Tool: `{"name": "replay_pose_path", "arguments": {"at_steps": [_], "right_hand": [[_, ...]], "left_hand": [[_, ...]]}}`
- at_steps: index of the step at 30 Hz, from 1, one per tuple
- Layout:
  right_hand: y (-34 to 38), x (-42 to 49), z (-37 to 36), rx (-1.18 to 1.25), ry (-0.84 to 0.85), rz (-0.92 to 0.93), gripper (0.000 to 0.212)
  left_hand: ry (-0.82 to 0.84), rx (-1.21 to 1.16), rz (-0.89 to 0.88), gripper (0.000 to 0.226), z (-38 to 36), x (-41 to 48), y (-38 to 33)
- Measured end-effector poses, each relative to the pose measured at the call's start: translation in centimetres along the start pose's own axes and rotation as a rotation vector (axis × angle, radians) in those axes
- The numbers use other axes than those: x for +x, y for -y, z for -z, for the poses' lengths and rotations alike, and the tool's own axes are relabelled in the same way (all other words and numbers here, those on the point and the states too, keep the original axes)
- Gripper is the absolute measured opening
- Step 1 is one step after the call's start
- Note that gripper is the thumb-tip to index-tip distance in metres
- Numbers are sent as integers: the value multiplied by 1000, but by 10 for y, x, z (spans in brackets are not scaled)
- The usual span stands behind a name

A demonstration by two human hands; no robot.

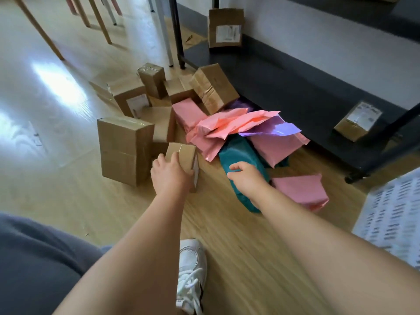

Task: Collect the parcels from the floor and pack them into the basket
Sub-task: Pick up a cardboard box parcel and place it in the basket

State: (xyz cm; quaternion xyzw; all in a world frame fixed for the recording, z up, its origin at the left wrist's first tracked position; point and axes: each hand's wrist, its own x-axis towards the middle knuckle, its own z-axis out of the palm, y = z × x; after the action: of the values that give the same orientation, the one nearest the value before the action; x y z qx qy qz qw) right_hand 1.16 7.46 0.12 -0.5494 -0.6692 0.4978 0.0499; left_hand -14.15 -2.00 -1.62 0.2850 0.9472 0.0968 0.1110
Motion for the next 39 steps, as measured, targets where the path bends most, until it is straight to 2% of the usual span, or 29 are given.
{"name": "replay_pose_path", "arguments": {"at_steps": [3, 7, 13, 18, 25, 29, 33, 37, 39], "right_hand": [[-5, 8, -6, -13, 7, -25, 31], [-8, 12, -5, -9, 14, -54, 33], [-14, 9, 7, 8, -7, -65, 34], [-15, -7, 26, -21, -34, -29, 37], [-17, -49, 73, -64, -92, 24, 45], [-21, -74, 106, -84, -114, 24, 50], [-19, -101, 143, -104, -74, 46, 56], [-18, -130, 180, -12, -7, 90, 46], [-18, -141, 196, 7, 19, 81, 51]], "left_hand": [[68, 20, 37, 84, -10, 10, 5], [122, -187, 113, 80, -16, 14, 4], [122, -237, 84, 80, -11, 1, -2], [191, -323, 59, 80, 5, -15, -15], [381, -640, 26, 57, 49, -44, -49], [506, -752, -59, 47, 73, -63, -70], [557, -875, -100, 9, 95, -84, -94], [600, -957, -146, 11, 112, -105, -120], [601, -993, -148, 24, 119, -114, -131]]}}
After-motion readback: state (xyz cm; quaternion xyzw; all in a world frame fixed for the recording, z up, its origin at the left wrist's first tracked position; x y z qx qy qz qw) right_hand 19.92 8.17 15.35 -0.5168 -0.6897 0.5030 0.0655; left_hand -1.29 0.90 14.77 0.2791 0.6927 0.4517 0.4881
